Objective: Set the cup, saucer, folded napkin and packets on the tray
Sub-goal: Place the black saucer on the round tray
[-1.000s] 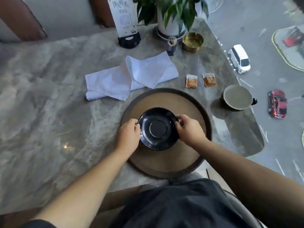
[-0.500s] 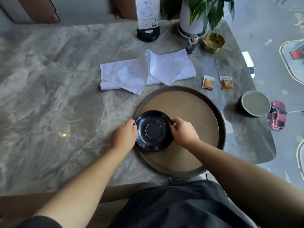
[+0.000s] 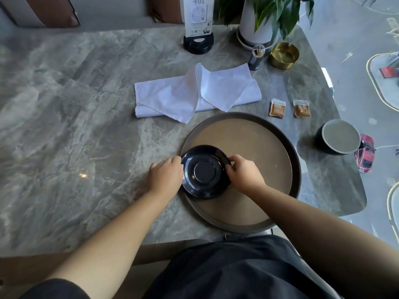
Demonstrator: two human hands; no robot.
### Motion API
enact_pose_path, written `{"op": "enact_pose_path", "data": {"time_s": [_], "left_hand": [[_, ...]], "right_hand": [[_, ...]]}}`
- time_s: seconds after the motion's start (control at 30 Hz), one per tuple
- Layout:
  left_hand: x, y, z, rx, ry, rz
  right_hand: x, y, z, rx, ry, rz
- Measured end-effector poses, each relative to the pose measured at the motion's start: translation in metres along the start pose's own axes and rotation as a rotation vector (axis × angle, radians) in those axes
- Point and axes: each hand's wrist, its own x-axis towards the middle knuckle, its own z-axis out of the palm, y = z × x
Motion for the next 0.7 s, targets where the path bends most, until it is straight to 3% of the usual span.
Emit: {"op": "enact_pose_path", "data": {"time_s": [0.23, 0.47, 0.7], "left_hand": [[0.001, 0.001, -0.006, -0.108, 0.075, -0.038], [0.025, 0.046, -0.026, -0.119, 0.207, 0.229], [0.050, 0.131, -0.034, -0.178, 0.194, 0.521]], "right_hand": [[-0.003, 0.004, -0.010, -0.056, 0.032, -0.014], [-0.018, 0.022, -0.043, -0.229, 0.234, -0.144], [-0.045, 0.062, -0.090, -0.329, 0.452, -0.139]]}}
